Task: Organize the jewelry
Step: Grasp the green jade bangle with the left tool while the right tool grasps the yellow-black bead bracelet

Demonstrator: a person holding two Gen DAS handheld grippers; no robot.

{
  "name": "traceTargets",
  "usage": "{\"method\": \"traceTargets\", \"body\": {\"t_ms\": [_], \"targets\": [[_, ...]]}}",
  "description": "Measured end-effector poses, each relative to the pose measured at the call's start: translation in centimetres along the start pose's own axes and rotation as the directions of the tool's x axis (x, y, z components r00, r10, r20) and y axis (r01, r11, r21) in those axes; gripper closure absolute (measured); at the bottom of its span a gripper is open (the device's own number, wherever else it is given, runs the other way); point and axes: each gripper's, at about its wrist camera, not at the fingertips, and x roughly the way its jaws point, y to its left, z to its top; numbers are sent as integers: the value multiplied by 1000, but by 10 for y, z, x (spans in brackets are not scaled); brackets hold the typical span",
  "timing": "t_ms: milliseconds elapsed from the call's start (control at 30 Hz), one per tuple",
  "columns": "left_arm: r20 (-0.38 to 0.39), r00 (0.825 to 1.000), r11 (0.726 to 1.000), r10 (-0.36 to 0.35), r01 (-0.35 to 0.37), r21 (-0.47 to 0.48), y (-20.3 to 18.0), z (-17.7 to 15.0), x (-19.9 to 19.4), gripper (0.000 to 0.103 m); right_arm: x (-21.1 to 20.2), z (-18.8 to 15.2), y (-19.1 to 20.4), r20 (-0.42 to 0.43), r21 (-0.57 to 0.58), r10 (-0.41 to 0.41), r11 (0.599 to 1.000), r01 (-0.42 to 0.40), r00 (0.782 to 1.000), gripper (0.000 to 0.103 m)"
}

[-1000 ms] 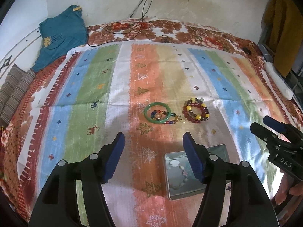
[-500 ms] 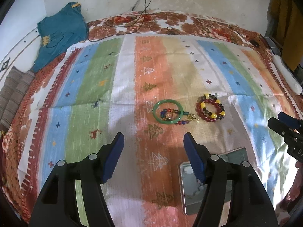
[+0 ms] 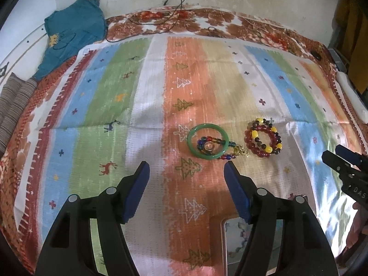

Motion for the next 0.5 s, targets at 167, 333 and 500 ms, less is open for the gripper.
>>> {"method": "traceTargets", "body": {"t_ms": [167,333,500], "targets": [[-10,1000,1000,-16,16,3,-2,6,9,36,15,3,-1,-32,5,1,1000,-1,999,39],[-39,999,1000,-17,17,8,-2,9,26,36,25,7,0,-45,6,5,1000,-5,999,39],[-58,998,1000,-14,13,-12,6,14,39,36,36,11,-1,-68,19,27,999,-26,997,39]]}}
